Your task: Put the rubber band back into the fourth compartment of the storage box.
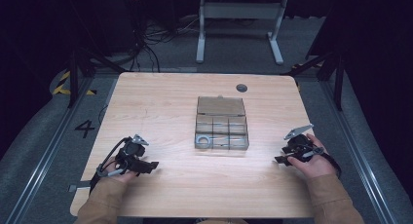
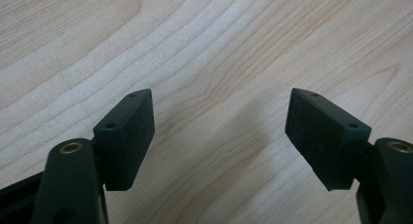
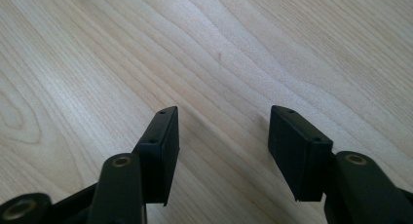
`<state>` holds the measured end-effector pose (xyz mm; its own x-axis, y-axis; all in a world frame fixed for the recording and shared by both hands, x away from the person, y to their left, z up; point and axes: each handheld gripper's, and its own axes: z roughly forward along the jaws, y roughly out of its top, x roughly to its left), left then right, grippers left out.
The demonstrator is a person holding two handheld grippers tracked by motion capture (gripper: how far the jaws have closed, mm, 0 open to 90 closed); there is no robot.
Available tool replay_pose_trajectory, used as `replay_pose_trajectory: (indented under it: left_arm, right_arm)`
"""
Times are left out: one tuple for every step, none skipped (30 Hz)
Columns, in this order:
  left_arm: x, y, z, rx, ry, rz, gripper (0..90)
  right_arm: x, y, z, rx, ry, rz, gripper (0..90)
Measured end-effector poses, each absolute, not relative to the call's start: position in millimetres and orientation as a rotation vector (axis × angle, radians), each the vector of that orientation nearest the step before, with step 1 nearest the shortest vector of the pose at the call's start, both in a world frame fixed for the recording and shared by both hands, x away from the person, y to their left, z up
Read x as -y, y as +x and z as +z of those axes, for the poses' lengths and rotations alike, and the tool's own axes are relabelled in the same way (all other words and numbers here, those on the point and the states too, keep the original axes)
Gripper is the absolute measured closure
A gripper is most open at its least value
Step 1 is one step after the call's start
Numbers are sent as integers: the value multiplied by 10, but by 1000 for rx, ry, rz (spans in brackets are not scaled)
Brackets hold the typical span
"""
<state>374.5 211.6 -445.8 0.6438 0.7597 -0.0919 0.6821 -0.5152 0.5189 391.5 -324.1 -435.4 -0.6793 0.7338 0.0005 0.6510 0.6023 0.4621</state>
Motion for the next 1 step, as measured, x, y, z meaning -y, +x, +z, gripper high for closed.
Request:
replay_pose_trajectory:
  left_arm:
    - [-2113, 3751, -4454, -1120, 2342, 190, 270]
  right_arm:
    - [3243, 3913, -4353, -2637, 1152, 646, 460]
